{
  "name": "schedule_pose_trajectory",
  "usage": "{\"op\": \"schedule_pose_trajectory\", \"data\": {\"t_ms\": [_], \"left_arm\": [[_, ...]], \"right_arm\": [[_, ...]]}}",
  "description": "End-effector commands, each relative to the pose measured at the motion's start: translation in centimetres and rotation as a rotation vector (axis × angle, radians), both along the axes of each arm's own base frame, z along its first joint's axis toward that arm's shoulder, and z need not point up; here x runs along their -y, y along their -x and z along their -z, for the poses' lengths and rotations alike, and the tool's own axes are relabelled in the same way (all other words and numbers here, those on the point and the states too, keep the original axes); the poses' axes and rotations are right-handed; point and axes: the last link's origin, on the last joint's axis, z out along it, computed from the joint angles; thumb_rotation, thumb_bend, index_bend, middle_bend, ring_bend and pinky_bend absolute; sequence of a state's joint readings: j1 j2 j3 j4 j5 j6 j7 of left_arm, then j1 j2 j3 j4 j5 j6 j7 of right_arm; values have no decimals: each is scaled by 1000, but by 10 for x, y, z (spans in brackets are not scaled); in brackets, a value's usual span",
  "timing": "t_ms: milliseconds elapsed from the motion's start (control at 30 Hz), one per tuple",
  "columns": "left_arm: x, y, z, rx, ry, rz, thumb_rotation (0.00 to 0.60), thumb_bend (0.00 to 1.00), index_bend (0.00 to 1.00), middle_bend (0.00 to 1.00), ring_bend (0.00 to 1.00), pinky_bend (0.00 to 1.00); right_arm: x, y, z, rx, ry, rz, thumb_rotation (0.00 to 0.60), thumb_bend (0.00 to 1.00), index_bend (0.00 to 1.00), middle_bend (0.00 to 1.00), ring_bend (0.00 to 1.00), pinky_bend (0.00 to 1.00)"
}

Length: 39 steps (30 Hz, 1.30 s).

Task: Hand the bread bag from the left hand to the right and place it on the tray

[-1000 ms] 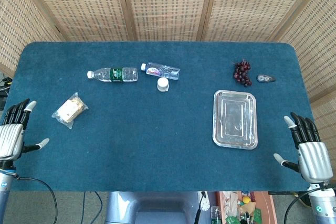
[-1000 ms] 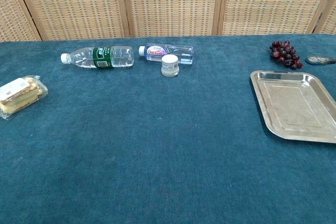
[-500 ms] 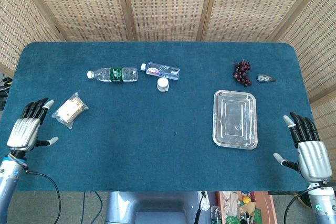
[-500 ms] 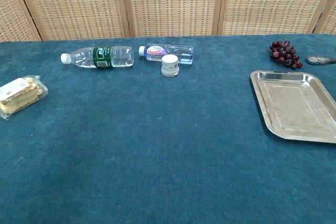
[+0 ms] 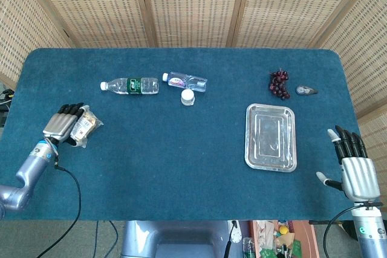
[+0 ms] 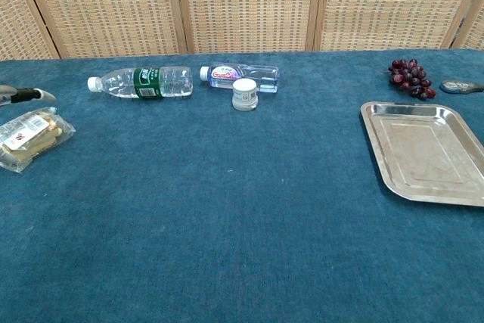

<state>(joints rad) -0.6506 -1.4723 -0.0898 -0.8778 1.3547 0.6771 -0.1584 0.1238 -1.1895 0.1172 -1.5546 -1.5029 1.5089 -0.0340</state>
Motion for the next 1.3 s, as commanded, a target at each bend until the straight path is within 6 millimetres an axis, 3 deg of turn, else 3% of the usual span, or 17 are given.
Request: {"op": "schedule_pose_trajectory", "data": {"t_ms": [33, 100, 133, 200, 300, 467, 567, 633, 700, 833, 900, 933, 1033, 1167, 1267, 1300], "left_arm": [[-11, -5, 11, -16, 14, -3, 600, 0, 9, 46, 9, 145], [-15, -6, 12, -10, 7, -5, 600, 0, 141, 239, 125, 285], [-15, -6, 12, -8, 4, -5, 600, 0, 275, 392, 235, 365], [-16, -6, 9, -9, -16, 14, 600, 0, 475, 569, 384, 462], [-15, -6, 2, 5, -43, 28, 600, 0, 584, 652, 451, 511], [-11, -21, -13, 98, -87, 80, 600, 0, 600, 661, 458, 517], [-7, -53, -15, 191, -89, 167, 600, 0, 600, 661, 458, 514], [-2, -86, -10, 269, -63, 238, 600, 0, 600, 661, 459, 509], [8, -137, 4, 345, 6, 342, 600, 0, 600, 661, 459, 507], [19, -194, 26, 370, 73, 468, 600, 0, 600, 661, 458, 507], [31, -241, 55, 393, 179, 523, 600, 0, 600, 661, 458, 507], [32, -254, 64, 381, 204, 542, 600, 0, 600, 661, 458, 507], [38, -287, 91, 307, 244, 625, 600, 0, 600, 661, 458, 507], [40, -311, 119, 251, 274, 664, 600, 0, 584, 655, 458, 506], [39, -324, 136, 200, 288, 687, 600, 0, 502, 615, 458, 496], [38, -328, 143, 184, 292, 691, 600, 0, 429, 553, 442, 484]], "right_arm": [[1, 1, 0, -1, 2, 6, 600, 0, 0, 0, 0, 0], [1, 1, 0, -1, 3, 8, 600, 0, 0, 0, 0, 0], [2, 2, 0, 0, 4, 9, 600, 0, 0, 0, 0, 0], [2, 2, 0, 5, 6, 10, 600, 0, 0, 0, 0, 0], [2, 2, -1, 10, 9, 8, 600, 0, 0, 0, 0, 0], [0, 2, -4, 24, 13, 4, 600, 0, 0, 0, 0, 0], [0, 2, -6, 31, 15, 2, 600, 0, 0, 0, 0, 0], [-1, 3, -7, 33, 15, 2, 600, 0, 0, 0, 0, 0], [-1, 3, -6, 30, 15, 3, 600, 0, 0, 0, 0, 0], [1, 3, -5, 27, 12, 7, 600, 0, 0, 0, 0, 0], [3, 5, -5, 24, 14, 17, 600, 0, 0, 0, 0, 0], [4, 5, -5, 24, 16, 21, 600, 0, 0, 0, 0, 0], [6, 8, -6, 26, 22, 37, 600, 0, 0, 0, 0, 0], [8, 13, -7, 28, 27, 59, 600, 0, 0, 0, 0, 0], [9, 15, -9, 33, 33, 70, 600, 0, 0, 0, 0, 0], [9, 16, -10, 34, 37, 72, 600, 0, 0, 0, 0, 0]]}}
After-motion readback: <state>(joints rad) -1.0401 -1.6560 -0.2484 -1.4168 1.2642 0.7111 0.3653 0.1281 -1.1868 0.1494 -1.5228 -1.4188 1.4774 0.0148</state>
